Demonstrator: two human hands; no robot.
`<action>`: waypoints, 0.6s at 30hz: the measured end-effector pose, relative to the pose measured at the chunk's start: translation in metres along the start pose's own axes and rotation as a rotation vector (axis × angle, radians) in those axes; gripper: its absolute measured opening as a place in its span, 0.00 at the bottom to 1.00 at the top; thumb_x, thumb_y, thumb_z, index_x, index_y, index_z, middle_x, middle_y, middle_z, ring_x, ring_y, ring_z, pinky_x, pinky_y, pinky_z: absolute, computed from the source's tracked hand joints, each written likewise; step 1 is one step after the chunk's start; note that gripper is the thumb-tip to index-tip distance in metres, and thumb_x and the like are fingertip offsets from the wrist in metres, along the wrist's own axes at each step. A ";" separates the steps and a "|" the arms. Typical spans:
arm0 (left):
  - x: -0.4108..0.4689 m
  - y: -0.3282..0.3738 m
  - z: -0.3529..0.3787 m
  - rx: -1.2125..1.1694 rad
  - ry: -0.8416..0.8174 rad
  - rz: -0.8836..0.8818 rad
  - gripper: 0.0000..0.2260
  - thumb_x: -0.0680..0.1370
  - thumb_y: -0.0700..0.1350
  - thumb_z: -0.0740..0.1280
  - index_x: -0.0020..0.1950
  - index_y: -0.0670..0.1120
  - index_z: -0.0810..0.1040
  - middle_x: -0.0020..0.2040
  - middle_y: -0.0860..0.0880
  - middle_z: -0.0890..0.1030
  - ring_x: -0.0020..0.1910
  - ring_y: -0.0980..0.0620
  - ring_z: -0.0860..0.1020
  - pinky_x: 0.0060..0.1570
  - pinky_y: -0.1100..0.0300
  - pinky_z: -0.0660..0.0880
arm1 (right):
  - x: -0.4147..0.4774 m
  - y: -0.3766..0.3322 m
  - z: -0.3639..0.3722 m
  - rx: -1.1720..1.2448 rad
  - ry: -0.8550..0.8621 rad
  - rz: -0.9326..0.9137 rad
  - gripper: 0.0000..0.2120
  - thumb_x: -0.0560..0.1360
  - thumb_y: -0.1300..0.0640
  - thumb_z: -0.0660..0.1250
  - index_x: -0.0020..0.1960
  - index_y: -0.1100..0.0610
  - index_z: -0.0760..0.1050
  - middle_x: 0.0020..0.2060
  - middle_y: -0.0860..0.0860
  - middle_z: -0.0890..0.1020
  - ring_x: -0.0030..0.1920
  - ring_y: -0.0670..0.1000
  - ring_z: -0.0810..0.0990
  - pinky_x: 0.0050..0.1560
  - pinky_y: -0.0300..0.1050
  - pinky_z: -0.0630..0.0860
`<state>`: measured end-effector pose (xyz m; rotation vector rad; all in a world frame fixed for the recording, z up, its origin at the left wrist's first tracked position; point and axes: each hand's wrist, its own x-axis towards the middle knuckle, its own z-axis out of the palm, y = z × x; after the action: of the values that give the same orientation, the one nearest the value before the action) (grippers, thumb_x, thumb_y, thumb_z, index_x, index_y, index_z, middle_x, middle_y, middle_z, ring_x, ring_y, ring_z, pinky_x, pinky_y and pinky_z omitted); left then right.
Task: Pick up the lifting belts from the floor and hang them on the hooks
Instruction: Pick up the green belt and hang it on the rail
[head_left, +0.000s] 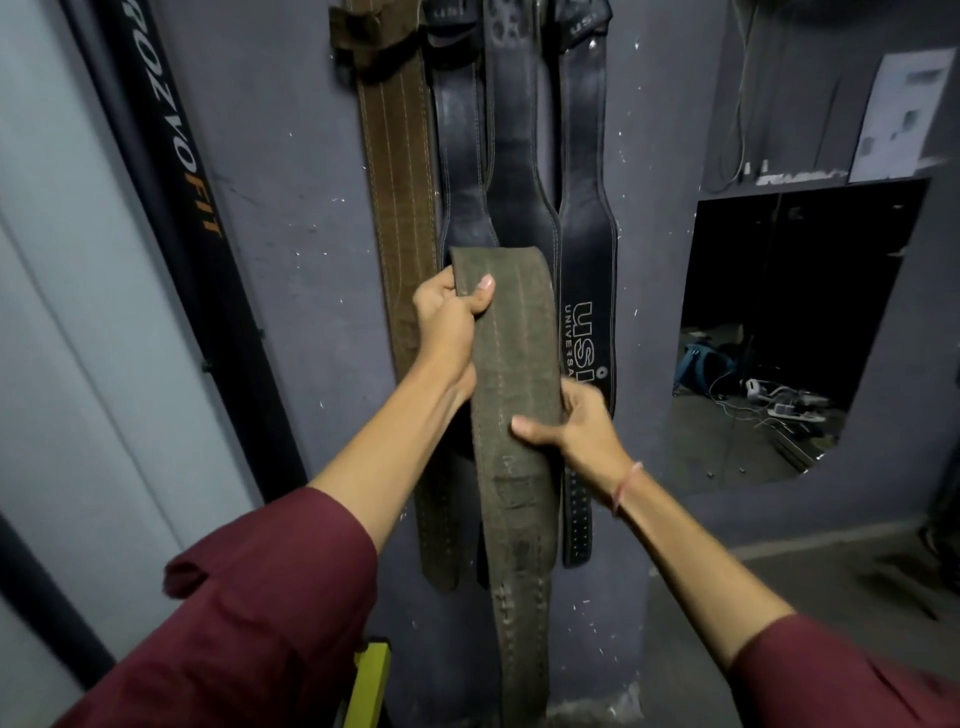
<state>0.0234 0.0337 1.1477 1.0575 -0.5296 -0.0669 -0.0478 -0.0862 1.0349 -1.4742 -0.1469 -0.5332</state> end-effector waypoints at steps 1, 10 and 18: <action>0.002 0.001 -0.001 0.002 0.029 0.003 0.06 0.77 0.31 0.64 0.49 0.38 0.79 0.44 0.40 0.82 0.44 0.44 0.82 0.47 0.44 0.81 | -0.016 0.024 -0.003 -0.023 -0.009 0.060 0.16 0.67 0.73 0.74 0.54 0.64 0.80 0.47 0.52 0.87 0.48 0.49 0.86 0.47 0.42 0.81; -0.002 -0.011 0.000 0.041 0.013 0.032 0.08 0.78 0.30 0.62 0.55 0.34 0.76 0.47 0.38 0.79 0.46 0.43 0.79 0.49 0.47 0.79 | 0.013 -0.025 0.013 0.115 0.036 0.002 0.12 0.76 0.62 0.68 0.58 0.64 0.78 0.52 0.58 0.85 0.50 0.54 0.84 0.52 0.50 0.82; -0.026 -0.028 -0.012 0.010 -0.079 -0.050 0.21 0.83 0.57 0.54 0.64 0.45 0.77 0.56 0.42 0.83 0.56 0.46 0.82 0.58 0.48 0.78 | 0.063 -0.099 0.024 0.116 0.054 0.040 0.13 0.76 0.62 0.69 0.56 0.70 0.78 0.43 0.59 0.84 0.40 0.53 0.85 0.42 0.46 0.81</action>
<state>0.0113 0.0375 1.1090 1.0809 -0.5753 -0.1510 -0.0295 -0.0797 1.1535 -1.3461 -0.1036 -0.5233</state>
